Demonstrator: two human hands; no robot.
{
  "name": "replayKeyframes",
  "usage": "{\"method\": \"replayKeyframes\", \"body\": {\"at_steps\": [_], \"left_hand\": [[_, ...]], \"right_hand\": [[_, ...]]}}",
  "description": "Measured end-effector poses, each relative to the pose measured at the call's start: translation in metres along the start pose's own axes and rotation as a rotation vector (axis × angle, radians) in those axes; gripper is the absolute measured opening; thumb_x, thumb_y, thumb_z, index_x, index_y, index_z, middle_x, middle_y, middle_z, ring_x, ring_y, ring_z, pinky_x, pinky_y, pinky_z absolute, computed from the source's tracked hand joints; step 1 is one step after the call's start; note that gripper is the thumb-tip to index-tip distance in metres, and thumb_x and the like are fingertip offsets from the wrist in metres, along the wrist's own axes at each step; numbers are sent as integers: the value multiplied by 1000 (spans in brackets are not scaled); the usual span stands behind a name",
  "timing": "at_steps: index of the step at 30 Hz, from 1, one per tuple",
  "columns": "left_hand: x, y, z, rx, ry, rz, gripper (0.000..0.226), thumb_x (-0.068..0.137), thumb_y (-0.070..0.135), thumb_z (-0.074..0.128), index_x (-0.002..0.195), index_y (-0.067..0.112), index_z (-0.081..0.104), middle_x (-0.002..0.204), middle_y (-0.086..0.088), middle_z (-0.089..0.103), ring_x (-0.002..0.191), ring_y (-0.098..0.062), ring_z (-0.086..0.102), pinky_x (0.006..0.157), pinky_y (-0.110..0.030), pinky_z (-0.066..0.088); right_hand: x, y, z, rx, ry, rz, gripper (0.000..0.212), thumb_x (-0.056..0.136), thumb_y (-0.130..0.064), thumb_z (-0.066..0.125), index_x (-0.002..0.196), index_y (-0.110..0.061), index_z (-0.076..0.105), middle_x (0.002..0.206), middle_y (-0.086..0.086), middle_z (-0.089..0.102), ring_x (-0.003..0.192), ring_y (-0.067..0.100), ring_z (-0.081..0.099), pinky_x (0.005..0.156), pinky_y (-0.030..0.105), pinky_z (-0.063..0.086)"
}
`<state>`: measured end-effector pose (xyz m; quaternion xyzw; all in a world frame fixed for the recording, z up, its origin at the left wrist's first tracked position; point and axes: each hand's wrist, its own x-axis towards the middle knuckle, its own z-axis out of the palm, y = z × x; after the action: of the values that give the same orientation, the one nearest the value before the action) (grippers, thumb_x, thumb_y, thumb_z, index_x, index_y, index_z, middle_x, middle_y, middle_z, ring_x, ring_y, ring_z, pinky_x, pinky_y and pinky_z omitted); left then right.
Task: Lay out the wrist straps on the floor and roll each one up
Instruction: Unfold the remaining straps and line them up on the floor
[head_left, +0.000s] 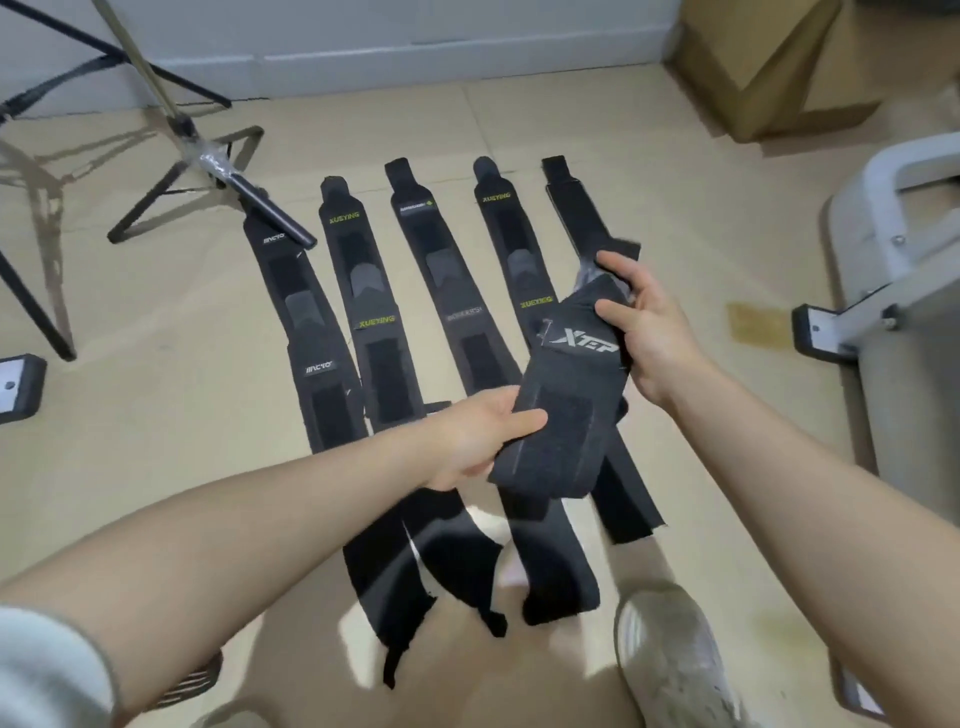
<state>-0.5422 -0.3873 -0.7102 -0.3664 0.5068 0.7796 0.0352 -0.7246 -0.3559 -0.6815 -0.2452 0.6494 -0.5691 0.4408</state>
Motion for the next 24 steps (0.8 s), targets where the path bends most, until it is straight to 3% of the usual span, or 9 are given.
{"method": "replayKeyframes", "body": {"at_steps": [3, 6, 10, 13, 15, 17, 20, 24], "left_hand": [[29, -5, 25, -8, 43, -42, 22, 97, 26, 50, 116, 22, 61, 121, -7, 65, 113, -26, 57, 84, -31, 38], [47, 3, 62, -258, 12, -25, 24, 100, 15, 44, 120, 13, 57, 120, -6, 65, 107, -20, 63, 89, -33, 51], [66, 22, 103, -509, -46, -18, 27, 100, 15, 42, 121, 10, 57, 117, -9, 66, 106, -23, 65, 87, -34, 54], [74, 20, 97, -486, -5, -22, 28, 98, 16, 46, 123, 10, 56, 118, -9, 67, 102, -23, 67, 75, -31, 57], [74, 12, 84, -423, 61, -26, 34, 96, 13, 50, 130, 11, 51, 123, -11, 64, 109, -27, 63, 83, -39, 55], [70, 3, 72, -432, 164, -54, 34, 94, 8, 52, 128, 12, 50, 121, -13, 64, 109, -29, 63, 86, -44, 54], [59, -3, 58, -503, 232, -48, 30, 95, 6, 50, 124, 13, 53, 118, -12, 65, 104, -27, 65, 75, -39, 57], [29, -3, 33, -580, 343, 22, 31, 94, 4, 49, 124, 12, 54, 117, -12, 66, 101, -26, 66, 79, -36, 57]], "right_hand": [[9, 8, -35, -83, -32, -28, 49, 90, 10, 46, 125, -24, 53, 119, 3, 60, 99, 16, 62, 78, 24, 53], [16, 8, -66, -11, -28, -30, 46, 91, 8, 47, 123, -25, 53, 120, 6, 60, 98, 17, 62, 81, 26, 53], [34, -5, -96, 57, -85, -44, 55, 91, 11, 44, 132, -26, 43, 117, -4, 60, 93, 12, 63, 81, 27, 54], [48, 3, -99, 37, -169, 82, 69, 92, 8, 48, 144, -31, 23, 121, 2, 61, 91, 15, 67, 71, 26, 55], [55, 19, -94, 35, -197, 178, 74, 92, 4, 51, 149, -25, 14, 124, 5, 62, 97, 19, 67, 72, 29, 55], [59, 35, -83, 47, -229, 225, 64, 93, 4, 51, 146, -19, 26, 117, 4, 66, 97, 19, 68, 74, 31, 55], [62, 49, -54, 82, -307, 260, 35, 96, -1, 47, 130, -9, 46, 107, 6, 67, 90, 19, 68, 78, 37, 56], [64, 42, -7, 272, -483, 321, 34, 97, -9, 46, 130, -15, 49, 115, 9, 65, 99, 24, 67, 78, 38, 55]]}}
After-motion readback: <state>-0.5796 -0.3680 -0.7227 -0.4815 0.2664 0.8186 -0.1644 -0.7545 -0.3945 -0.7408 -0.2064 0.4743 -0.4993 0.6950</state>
